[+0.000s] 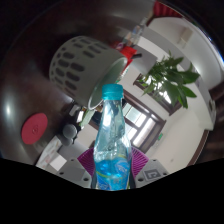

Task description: Pour water

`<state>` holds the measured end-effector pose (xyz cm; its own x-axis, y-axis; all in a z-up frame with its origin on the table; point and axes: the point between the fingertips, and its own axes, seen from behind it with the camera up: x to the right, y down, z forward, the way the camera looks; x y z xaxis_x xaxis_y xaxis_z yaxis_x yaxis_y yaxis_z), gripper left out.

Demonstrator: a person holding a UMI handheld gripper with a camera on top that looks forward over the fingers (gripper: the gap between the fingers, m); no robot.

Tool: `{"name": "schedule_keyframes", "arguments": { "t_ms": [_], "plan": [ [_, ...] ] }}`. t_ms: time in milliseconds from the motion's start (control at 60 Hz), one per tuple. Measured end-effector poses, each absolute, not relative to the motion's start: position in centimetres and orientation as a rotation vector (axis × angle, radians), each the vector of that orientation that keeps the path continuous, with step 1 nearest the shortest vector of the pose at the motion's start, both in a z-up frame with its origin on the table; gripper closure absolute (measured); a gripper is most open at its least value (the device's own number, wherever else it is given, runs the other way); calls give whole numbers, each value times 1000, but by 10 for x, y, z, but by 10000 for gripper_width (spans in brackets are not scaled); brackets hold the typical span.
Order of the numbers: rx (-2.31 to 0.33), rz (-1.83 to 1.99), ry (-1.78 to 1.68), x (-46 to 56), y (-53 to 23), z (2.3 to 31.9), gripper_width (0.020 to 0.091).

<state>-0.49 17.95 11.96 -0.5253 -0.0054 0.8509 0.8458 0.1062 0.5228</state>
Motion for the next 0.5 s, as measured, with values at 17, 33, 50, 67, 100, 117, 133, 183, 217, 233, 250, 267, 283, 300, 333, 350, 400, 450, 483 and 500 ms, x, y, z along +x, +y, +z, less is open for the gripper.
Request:
{"name": "schedule_keyframes", "arguments": {
  "t_ms": [17, 33, 50, 67, 100, 117, 133, 183, 217, 233, 250, 267, 283, 300, 333, 350, 400, 450, 483, 500],
  "plan": [
    [-860, -1478, -1661, -4, 179, 120, 664],
    [-889, -1453, -1643, -3, 178, 119, 665],
    [-922, -1426, -1620, -2, 177, 120, 668],
    [-958, -1398, -1591, 0, 176, 122, 667],
    [-1042, -1326, -1527, 2, 173, 124, 666],
    [-1088, -1290, -1486, 3, 172, 123, 665],
    [-1138, -1239, -1451, 4, 171, 122, 666],
    [-1291, -1063, -1328, 9, 166, 125, 665],
    [-1397, -940, -1236, 12, 163, 123, 663],
    [-1445, -874, -1187, 12, 161, 123, 666],
    [-1491, -821, -1115, 10, 156, 120, 666],
    [-1527, -738, -1078, 14, 158, 121, 664],
    [-1566, -663, -1032, 15, 157, 122, 666],
    [-1601, -591, -980, 14, 155, 121, 665],
    [-1660, -451, -878, 14, 153, 121, 665],
    [-1684, -386, -822, 14, 152, 121, 665],
    [-1739, -210, -656, 15, 152, 113, 666],
    [-1779, -50, -526, 20, 153, 108, 664],
    [-1790, 23, -453, 25, 155, 106, 666],
    [-1791, 32, -408, 13, 144, 103, 665]
  ]
}}
